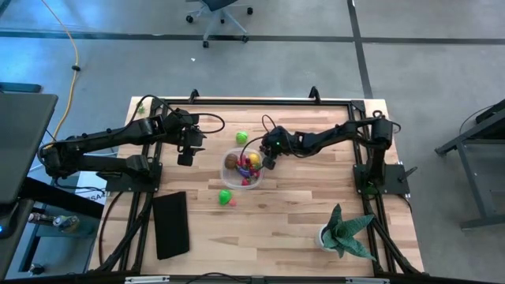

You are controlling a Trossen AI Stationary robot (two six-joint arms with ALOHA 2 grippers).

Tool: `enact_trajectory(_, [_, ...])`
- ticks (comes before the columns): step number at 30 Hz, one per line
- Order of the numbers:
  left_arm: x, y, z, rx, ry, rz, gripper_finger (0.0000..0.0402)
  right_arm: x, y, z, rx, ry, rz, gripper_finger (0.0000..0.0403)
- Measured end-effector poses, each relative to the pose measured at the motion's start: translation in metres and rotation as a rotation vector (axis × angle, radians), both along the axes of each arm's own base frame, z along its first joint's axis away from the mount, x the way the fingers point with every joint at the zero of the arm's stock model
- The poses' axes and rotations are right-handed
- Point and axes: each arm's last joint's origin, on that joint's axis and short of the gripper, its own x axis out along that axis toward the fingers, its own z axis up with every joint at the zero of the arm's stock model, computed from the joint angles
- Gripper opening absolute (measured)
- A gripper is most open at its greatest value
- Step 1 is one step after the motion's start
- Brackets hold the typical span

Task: Pick and placing Produce into tupperware
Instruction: Put the blackberry into the transparent bin

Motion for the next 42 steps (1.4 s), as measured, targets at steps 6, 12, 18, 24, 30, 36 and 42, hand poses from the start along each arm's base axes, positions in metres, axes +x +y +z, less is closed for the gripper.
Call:
enact_trajectory(6, [0.000,0.000,0.000,0.000,0.000,0.000,0.0193,-0.006,0.000,0.019,-0.024,-0.004,-0.024,0.0085])
enact_trajectory(12, [0.000,0.000,0.000,0.000,0.000,0.000,0.0193,-0.009,0.007,0.048,-0.044,-0.080,-0.011,0.0085])
enact_trajectory(18, [0.000,0.000,0.000,0.000,0.000,0.000,0.0193,-0.005,0.026,0.071,-0.051,-0.159,0.042,0.0085])
enact_trajectory(24, [0.000,0.000,0.000,0.001,0.000,0.000,0.0193,0.019,0.044,0.085,-0.027,-0.099,0.091,0.0085])
enact_trajectory(30, [0.000,0.000,0.000,0.001,0.000,0.000,0.0193,0.051,0.048,0.085,-0.038,0.012,0.138,0.0085])
enact_trajectory(36, [0.000,0.000,0.000,0.001,0.000,0.001,0.0193,0.077,0.048,0.073,-0.024,0.106,0.177,0.0085])
enact_trajectory(42, [0.000,0.000,0.000,0.001,0.000,0.001,0.0193,0.094,0.047,0.061,-0.020,0.157,0.210,0.0085])
